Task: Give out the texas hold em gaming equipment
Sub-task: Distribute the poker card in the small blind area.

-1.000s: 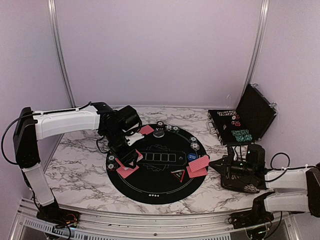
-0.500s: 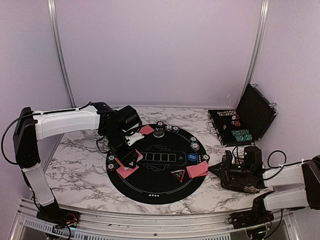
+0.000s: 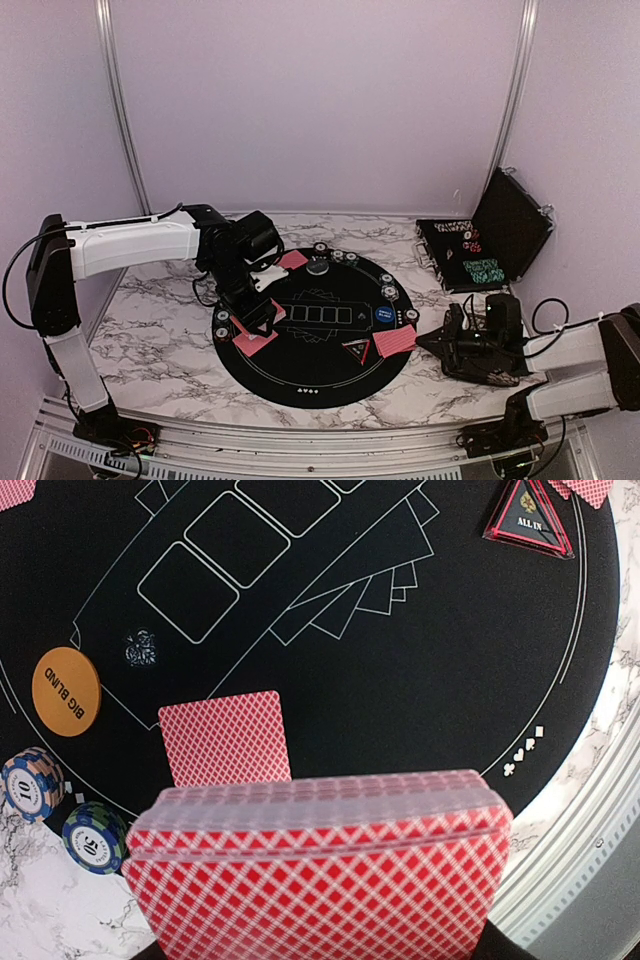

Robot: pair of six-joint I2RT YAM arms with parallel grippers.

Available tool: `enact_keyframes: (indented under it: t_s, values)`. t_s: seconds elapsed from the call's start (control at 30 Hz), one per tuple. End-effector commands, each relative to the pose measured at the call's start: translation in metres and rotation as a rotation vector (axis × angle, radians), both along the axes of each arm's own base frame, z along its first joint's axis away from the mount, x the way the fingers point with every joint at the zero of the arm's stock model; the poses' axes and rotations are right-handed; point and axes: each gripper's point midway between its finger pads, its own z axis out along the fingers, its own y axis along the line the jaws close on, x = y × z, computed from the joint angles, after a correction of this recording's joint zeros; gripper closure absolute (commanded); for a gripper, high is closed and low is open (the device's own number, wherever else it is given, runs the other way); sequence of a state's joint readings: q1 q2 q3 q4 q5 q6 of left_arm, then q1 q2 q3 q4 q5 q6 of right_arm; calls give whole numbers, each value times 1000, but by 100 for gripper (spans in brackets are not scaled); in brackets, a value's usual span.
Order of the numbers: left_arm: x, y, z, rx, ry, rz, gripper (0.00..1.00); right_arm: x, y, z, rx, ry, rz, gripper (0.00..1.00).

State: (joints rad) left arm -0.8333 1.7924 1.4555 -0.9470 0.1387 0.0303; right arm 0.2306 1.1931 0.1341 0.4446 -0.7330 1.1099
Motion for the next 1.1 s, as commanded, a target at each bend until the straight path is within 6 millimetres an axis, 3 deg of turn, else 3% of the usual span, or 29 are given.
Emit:
enact_keyframes:
  t_s: [0.0, 0.4, 0.77, 1.07]
  values:
    - [-2, 1, 5, -8, -5, -11, 45, 13, 1, 8, -27, -43, 0, 100]
    - [-3, 2, 5, -6, -3, -11, 45, 10, 3, 2, -92, -24, 17, 91]
    - [-3, 2, 4, -6, -1, -10, 45, 9, 6, -1, -190, -16, 52, 74]
    - [-4, 3, 4, -5, 0, -11, 45, 6, 1, -5, -281, -7, 61, 70]
